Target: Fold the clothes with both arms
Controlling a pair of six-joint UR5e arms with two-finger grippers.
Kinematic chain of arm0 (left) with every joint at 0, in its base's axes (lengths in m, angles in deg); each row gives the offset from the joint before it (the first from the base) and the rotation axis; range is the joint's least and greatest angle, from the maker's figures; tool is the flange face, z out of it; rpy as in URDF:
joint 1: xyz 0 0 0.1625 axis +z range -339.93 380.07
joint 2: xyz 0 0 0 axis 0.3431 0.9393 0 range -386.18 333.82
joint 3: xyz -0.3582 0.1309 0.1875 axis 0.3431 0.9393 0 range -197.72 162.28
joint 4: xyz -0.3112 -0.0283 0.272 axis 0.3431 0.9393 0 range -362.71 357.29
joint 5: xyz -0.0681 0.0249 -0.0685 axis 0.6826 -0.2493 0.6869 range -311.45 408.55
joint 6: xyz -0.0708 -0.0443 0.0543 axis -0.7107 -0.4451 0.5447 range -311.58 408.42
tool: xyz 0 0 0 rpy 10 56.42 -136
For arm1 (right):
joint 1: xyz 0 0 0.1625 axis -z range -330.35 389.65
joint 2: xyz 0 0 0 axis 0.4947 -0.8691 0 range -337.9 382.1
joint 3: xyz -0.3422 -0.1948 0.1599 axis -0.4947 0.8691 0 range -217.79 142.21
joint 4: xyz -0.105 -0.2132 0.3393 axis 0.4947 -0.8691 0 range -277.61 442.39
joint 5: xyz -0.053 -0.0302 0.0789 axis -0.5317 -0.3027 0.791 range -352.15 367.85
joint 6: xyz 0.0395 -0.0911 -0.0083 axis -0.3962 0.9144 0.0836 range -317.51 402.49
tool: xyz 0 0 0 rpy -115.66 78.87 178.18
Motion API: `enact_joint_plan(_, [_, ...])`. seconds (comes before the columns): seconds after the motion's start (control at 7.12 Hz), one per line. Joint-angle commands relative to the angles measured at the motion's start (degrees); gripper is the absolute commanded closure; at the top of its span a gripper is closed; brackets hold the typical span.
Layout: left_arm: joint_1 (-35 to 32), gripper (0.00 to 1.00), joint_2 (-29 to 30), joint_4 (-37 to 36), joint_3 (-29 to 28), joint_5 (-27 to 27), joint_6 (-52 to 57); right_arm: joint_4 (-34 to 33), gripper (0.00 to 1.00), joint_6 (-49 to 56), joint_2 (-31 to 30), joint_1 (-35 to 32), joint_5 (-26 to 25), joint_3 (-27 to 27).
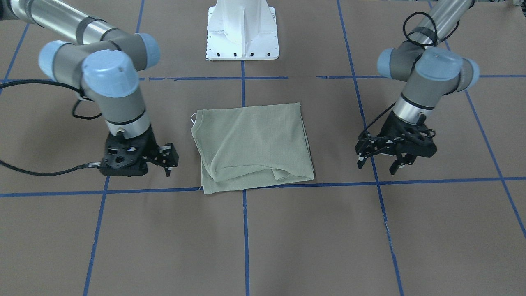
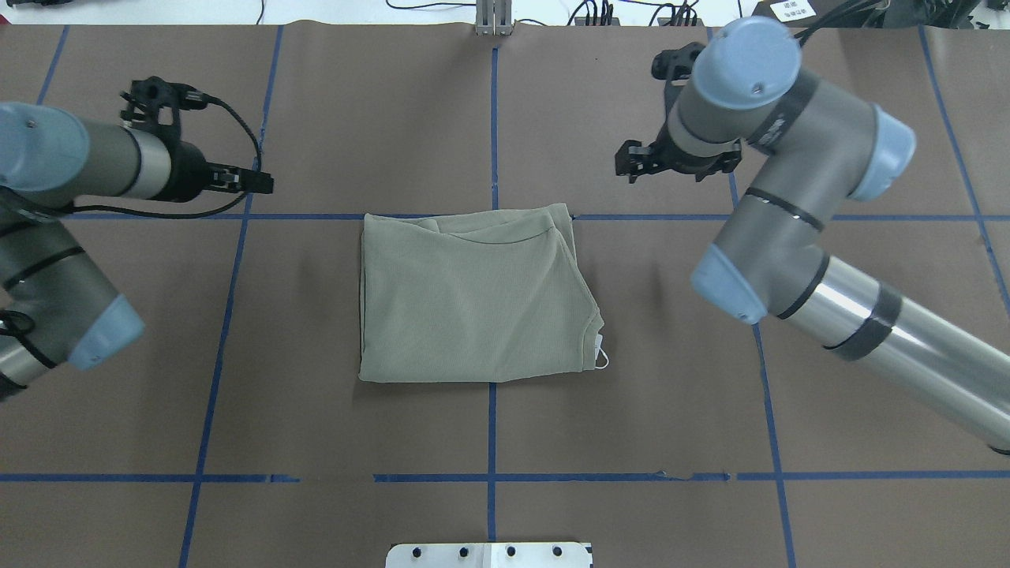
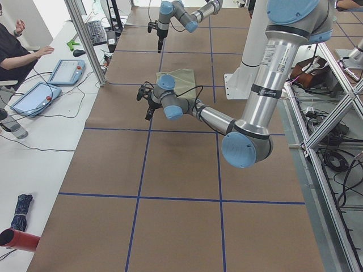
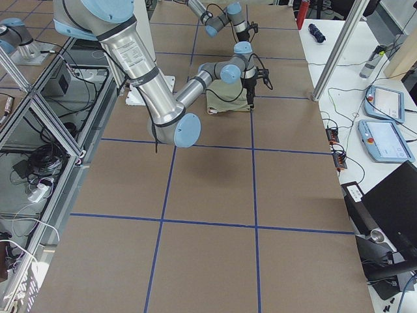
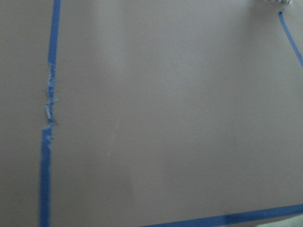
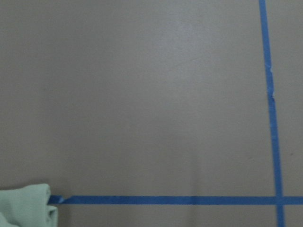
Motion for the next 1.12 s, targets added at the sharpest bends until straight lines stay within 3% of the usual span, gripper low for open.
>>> enact_joint_plan(0.0, [-15.0,0.00,-8.4,-6.9,4.7,10.6,26.2,-5.7,0.00,27.2,-10.9,-14.7,9.7,-5.5])
enact_joint_plan(0.28, [-28.9,0.00,-11.5,-16.0,4.7,14.5,48.4,-7.0,0.00,48.9,-20.7,-28.8,18.3,-5.3])
enact_joint_plan(0.42, [-36.1,0.00,-11.4,-25.2,4.8,14.7,59.8,-6.9,0.00,54.6,-26.1,-34.2,21.0,-5.4])
enact_joint_plan(0.56, [-40.9,0.00,-11.9,-32.4,4.6,16.8,63.9,-5.6,0.00,56.2,-33.4,-35.9,21.2,-6.0])
enact_joint_plan(0.7, [-41.5,0.00,-15.8,-33.2,3.9,19.1,63.7,-5.2,0.00,56.0,-37.9,-36.3,21.1,-5.4])
enact_joint_plan(0.98, [-41.7,0.00,-18.0,-32.5,1.6,23.5,63.6,-1.5,0.00,55.3,-40.3,-37.0,21.5,-5.7])
